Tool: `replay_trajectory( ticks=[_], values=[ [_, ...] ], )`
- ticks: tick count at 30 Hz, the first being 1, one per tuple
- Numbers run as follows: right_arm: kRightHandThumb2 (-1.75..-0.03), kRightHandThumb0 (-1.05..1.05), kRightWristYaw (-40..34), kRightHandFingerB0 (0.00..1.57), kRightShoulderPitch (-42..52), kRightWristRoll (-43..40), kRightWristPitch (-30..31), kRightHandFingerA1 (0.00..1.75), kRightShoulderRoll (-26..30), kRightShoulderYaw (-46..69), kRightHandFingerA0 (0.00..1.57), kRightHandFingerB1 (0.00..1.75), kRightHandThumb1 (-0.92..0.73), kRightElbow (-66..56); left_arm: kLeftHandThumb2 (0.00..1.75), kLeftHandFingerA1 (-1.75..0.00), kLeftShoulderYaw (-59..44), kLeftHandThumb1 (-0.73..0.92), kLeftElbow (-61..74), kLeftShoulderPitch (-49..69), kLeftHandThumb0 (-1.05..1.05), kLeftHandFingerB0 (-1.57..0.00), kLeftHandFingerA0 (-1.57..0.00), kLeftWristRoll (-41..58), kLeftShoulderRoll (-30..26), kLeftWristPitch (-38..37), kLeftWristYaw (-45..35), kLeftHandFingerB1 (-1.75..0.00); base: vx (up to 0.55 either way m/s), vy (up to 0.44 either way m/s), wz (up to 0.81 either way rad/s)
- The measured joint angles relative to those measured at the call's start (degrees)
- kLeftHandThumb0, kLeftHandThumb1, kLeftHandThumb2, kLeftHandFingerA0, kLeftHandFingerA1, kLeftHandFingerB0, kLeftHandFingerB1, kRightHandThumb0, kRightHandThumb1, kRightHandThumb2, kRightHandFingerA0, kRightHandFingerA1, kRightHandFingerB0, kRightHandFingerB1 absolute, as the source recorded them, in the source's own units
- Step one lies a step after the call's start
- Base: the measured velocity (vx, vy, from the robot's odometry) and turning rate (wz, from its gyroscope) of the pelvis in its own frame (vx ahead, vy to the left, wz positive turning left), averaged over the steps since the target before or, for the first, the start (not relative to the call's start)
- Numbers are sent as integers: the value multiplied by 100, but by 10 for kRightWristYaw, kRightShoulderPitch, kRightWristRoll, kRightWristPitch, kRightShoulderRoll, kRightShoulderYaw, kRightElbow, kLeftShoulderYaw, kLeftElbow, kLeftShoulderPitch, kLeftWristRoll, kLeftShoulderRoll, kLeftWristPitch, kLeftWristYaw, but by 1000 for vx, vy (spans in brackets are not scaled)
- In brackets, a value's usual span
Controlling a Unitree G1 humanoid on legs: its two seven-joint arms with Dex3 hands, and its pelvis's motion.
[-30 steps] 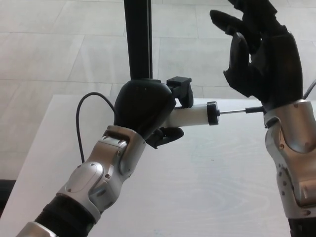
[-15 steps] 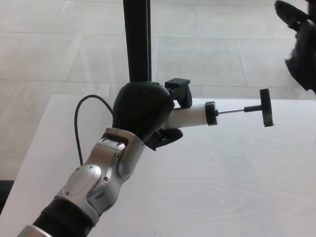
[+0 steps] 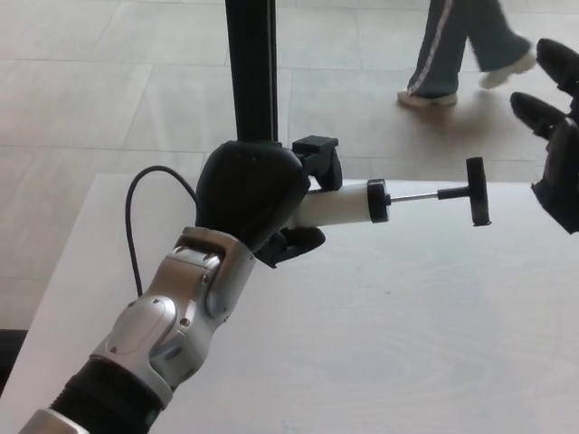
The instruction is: The robot uses its left hand to lift the air pump kept on the middle of the desk and use the right hand to compress the handle
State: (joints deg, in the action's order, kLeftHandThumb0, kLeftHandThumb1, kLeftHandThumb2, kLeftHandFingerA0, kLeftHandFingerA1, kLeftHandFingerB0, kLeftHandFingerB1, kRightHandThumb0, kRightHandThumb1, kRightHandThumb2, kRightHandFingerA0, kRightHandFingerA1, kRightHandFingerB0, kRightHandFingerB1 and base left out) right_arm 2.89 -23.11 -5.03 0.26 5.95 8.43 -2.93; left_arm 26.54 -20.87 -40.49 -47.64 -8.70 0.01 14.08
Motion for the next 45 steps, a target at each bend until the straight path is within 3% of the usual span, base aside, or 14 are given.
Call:
replay_trajectory(
  ticks=[6, 7, 12, 14, 16, 18, 30, 31, 35, 36, 37, 38, 42, 45],
  values=[
    [-81, -88, -2, 16, 1, 2, 5, 39, -14, -16, 20, 36, -92, 2, 115, -140, 1, 46, 0, -6, -25, -98, -125, -7, 5, 4, 0, -120, 0, 0, 0],
    [-81, -86, -3, 15, 1, 2, 5, 39, -16, -17, 20, 35, -92, 4, 116, -175, 1, 47, -1, -7, -18, -83, -95, -7, 7, 4, 0, -145, 0, 0, 0],
    [-81, -89, -8, 16, 0, 2, 7, 38, -29, -23, 21, 34, -92, 11, 114, -137, 2, 50, -1, -7, -26, -92, -122, -8, 17, 5, 0, -114, 0, 0, 0],
    [-81, -90, -11, 17, 1, 2, 7, 38, -36, -23, 21, 33, -92, 16, 112, -175, 2, 51, 0, -7, -20, -82, -94, -9, 18, 6, 0, -137, 0, 0, 0],
    [-80, -87, -14, 18, 1, 2, 7, 39, -40, -23, 21, 35, -92, 20, 114, -137, 2, 50, 0, -7, -25, -94, -123, -10, 19, 6, 0, -114, 0, 0, 0],
    [-80, -88, -17, 17, 1, 2, 7, 41, -48, -22, 21, 35, -92, 25, 113, -172, 1, 50, 1, -7, -13, -85, -102, -10, 21, 8, 0, -135, 0, 0, 0],
    [-80, -94, -35, 18, 1, 4, 1, 41, -77, -28, 20, 33, -92, 35, 112, -138, -7, 45, 8, -5, -22, -92, -127, -6, 47, 10, 0, -110, 0, 0, 0],
    [-78, -92, -35, 18, 1, 6, 0, 41, -78, -31, 19, 33, -92, 35, 110, -175, -8, 48, 8, -5, -16, -78, -95, -6, 49, 10, 0, -138, 0, 0, 0],
    [-81, -99, -38, 13, 1, 14, -1, 41, -78, -45, 15, 31, -92, 27, 113, -159, -11, 42, 9, -7, -15, -92, -102, -5, 59, 16, -4, -113, 0, 0, 0],
    [-110, -37, -38, 0, 1, 16, -1, 51, -78, -48, 0, 49, -43, 24, 110, -163, -12, 44, 9, -9, -14, -89, -101, -5, 61, 17, -5, -105, 0, 0, 0],
    [-79, -98, -38, 13, 1, 18, -1, 38, -77, -52, 10, 31, -92, 20, 102, -162, -12, 47, 10, -11, -13, -93, -103, -5, 63, 18, -5, -97, 0, 0, 0],
    [-119, -84, -39, 7, 1, 21, 0, 40, -77, -56, 2, 32, -75, 17, 106, -167, -12, 47, 10, -12, -13, -91, -100, -5, 63, 19, -6, -96, 0, 0, 0],
    [-91, -101, -37, 5, 2, 35, 5, 24, -58, -71, 0, 24, -90, -3, 111, -168, -12, 49, 10, -22, -17, -89, -99, -4, 66, 22, -11, -107, 0, 0, 0],
    [-127, -88, -34, 8, 4, 46, 10, 16, -40, -81, 0, 22, -81, -17, 108, -171, -12, 53, 10, -30, -17, -87, -98, -4, 66, 23, -14, -115, 0, 0, 0]
  ],
)
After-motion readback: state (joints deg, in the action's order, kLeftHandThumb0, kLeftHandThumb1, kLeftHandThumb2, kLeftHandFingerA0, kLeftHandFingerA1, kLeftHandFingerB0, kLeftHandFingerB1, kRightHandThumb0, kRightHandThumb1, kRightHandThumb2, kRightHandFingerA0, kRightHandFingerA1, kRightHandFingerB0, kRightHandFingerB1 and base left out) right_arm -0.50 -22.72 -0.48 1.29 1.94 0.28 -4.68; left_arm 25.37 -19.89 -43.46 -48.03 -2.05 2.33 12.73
